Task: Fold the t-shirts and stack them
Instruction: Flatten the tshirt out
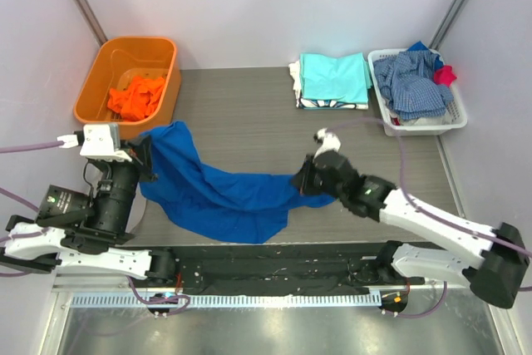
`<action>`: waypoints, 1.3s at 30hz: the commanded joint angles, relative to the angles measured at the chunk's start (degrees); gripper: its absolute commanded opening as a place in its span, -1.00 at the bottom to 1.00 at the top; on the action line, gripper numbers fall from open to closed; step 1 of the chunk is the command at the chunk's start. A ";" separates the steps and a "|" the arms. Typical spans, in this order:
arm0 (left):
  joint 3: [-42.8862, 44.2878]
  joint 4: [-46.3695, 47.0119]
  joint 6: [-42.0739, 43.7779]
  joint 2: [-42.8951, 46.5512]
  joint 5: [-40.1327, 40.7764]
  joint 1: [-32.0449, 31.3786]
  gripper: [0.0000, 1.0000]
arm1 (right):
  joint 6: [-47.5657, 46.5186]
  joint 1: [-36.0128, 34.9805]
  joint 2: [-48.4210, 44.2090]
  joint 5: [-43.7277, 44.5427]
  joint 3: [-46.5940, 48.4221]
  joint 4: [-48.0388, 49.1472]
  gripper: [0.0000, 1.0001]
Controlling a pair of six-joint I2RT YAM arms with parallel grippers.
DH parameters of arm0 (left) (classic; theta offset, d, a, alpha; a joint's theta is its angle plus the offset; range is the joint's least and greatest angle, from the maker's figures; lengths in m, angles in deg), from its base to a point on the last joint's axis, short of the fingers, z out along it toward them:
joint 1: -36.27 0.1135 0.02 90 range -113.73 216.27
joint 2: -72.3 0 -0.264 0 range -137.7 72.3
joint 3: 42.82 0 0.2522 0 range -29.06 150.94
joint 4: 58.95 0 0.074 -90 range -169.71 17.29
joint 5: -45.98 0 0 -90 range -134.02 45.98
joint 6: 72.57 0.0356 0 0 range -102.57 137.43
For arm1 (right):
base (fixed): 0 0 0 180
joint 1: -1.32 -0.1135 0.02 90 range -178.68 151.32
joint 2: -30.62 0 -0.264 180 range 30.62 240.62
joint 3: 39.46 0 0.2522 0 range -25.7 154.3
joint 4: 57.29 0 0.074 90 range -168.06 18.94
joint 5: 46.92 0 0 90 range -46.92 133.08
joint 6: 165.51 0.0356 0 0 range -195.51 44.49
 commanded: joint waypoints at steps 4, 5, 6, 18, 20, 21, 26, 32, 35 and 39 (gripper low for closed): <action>4.55 -1.09 -1.64 -1.09 12.91 -0.37 -1.00 | -8.29 0.03 -3.34 19.36 34.01 -23.28 -0.98; 4.91 -1.35 -1.64 -1.43 13.00 -0.37 -1.00 | -8.55 0.03 -3.25 20.33 35.88 -24.34 -0.98; 5.87 -2.22 -1.64 -1.53 13.00 -0.37 -1.00 | -8.64 0.03 -3.33 22.25 37.55 -26.18 -0.98; 14.40 -9.53 -1.91 -4.77 13.00 -0.37 -0.99 | -9.35 0.03 -7.72 28.69 48.29 -36.55 -0.98; 15.36 -9.44 -1.03 -6.35 13.00 -0.37 -1.00 | -8.91 0.03 -8.34 28.60 49.70 -37.88 -0.98; 16.15 -9.53 -0.68 -6.97 12.91 -0.28 -1.00 | -8.82 0.03 -8.95 28.60 49.87 -38.76 -0.98; 17.04 -11.01 -2.51 -7.08 7.73 -0.37 -0.99 | -9.26 -0.06 -8.52 33.95 48.65 -38.59 -0.99; 16.51 -19.63 -9.47 -0.40 2.63 -0.37 -0.99 | -16.19 8.15 0.43 32.50 46.36 -27.89 -0.99; 15.89 -21.38 -9.29 1.63 4.02 -0.98 -0.99 | -16.29 20.62 4.03 15.45 45.40 -22.01 -0.99; 19.83 -25.77 -9.20 4.09 5.61 -5.10 -0.99 | -17.95 26.73 10.19 6.28 46.79 -19.43 -0.98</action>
